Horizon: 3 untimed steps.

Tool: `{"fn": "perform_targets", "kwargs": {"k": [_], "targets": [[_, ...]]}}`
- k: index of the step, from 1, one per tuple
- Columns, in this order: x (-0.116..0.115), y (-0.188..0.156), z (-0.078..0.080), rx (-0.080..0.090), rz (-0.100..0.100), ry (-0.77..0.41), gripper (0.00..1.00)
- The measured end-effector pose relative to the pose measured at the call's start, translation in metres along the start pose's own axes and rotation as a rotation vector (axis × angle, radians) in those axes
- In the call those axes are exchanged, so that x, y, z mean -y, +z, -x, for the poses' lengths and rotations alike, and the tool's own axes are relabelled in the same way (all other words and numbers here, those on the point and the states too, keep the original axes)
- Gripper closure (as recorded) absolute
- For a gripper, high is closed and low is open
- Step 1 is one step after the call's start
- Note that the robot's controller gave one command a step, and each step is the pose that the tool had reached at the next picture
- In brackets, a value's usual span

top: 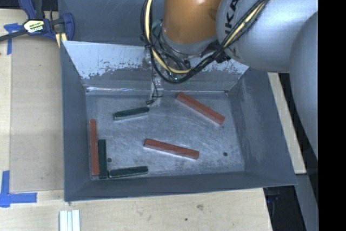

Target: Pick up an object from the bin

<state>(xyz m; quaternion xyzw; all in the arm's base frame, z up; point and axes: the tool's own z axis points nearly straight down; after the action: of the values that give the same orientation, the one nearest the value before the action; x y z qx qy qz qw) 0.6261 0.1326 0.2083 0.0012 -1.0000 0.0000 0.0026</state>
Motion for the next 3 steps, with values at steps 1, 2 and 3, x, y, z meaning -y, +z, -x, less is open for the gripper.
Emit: {"fn": "perform_targets", "kwargs": {"k": [1,2,3], "targets": [[-0.007,0.143,-0.01,0.002,0.0,-0.012,0.0],[-0.024,0.106,-0.018,0.012,0.002,-0.021,0.0],[-0.022,0.101,-0.023,0.007,0.001,0.007,0.0]]}}
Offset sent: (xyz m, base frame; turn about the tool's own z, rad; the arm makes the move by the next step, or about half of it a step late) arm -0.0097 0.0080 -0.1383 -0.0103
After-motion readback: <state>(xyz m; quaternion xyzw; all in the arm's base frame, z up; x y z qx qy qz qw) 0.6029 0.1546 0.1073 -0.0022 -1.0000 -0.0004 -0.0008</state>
